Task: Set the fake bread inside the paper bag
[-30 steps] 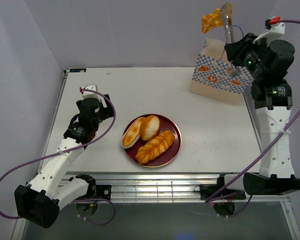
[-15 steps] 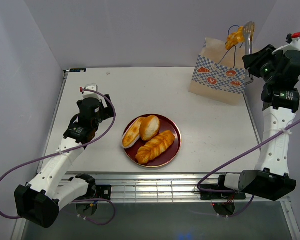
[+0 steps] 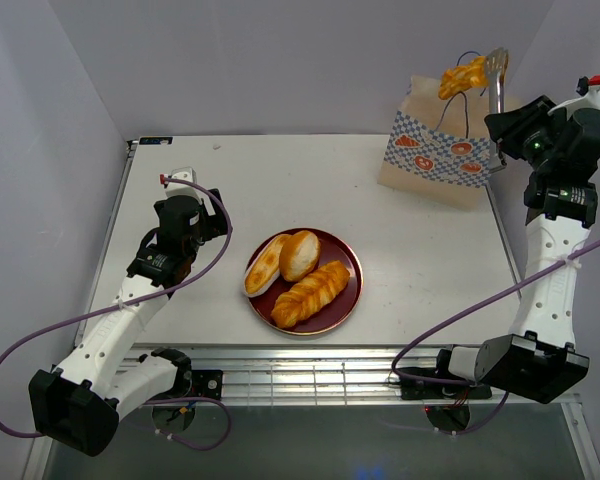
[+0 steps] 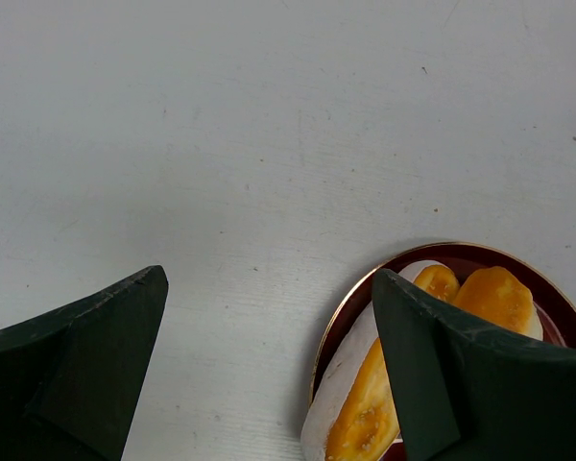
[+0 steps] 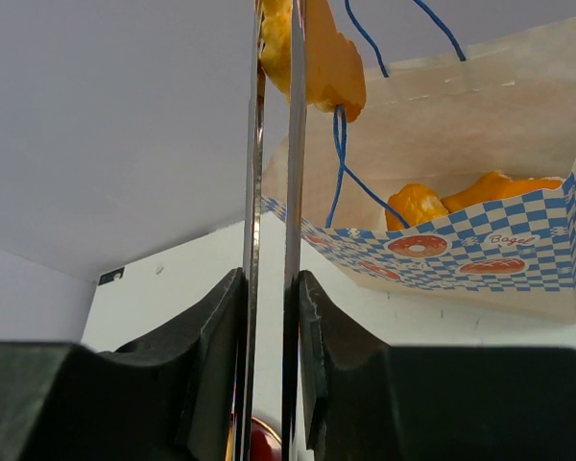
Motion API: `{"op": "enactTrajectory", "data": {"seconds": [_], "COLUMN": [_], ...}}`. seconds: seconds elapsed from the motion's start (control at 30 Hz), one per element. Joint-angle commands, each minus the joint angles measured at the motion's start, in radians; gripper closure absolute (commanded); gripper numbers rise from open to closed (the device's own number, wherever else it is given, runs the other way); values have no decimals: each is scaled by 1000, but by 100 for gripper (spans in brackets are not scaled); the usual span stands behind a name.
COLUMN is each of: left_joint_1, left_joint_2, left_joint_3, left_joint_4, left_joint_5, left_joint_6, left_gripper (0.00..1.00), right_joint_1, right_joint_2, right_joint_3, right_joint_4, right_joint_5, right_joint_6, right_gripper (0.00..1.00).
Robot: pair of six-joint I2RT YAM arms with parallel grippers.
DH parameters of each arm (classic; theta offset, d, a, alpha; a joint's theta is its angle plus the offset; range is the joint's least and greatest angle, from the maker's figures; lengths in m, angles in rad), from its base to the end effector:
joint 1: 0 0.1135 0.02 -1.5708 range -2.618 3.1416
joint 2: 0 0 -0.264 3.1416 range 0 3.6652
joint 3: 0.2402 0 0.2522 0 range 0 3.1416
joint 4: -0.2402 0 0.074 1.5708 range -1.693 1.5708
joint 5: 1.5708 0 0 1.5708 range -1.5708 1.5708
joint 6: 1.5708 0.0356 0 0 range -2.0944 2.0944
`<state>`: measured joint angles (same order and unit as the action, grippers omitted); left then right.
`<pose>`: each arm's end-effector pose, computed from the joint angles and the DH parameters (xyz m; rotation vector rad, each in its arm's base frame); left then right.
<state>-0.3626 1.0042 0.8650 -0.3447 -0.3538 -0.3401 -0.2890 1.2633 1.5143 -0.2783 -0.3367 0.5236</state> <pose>0.2141 -0.0680 0.3117 -0.1946 2.0140 -0.0806 0.2622 -0.0657 0.4811 0.3876 1.5677 0.4504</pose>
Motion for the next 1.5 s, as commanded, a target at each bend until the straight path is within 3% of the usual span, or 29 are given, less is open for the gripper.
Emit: {"op": "enactTrajectory", "data": {"seconds": [0.0,0.4,0.83,1.47], "left_joint_1": [-4,-4,-4,-4], "left_joint_2": [-16,-16,-15,-12], "left_joint_3": [32,34,32,34], "left_joint_4": [-2,-2,-2,-2], "left_joint_5": [13,26,30,35], "left_joint_6": [-5,-7,-7,-8], "left_gripper": [2,2,2,2], "right_joint_1": [-28,-102,-107,-107], "right_joint_2": [2,31,41,-28], "right_joint_3": [-11,-80,-80,-78], "right_joint_4": [85,85,83,74], "right_joint_5": [-59,-96,-130,-114], "right_joint_6": [70,187,191,151], "right_gripper": [76,70,53,55]}}
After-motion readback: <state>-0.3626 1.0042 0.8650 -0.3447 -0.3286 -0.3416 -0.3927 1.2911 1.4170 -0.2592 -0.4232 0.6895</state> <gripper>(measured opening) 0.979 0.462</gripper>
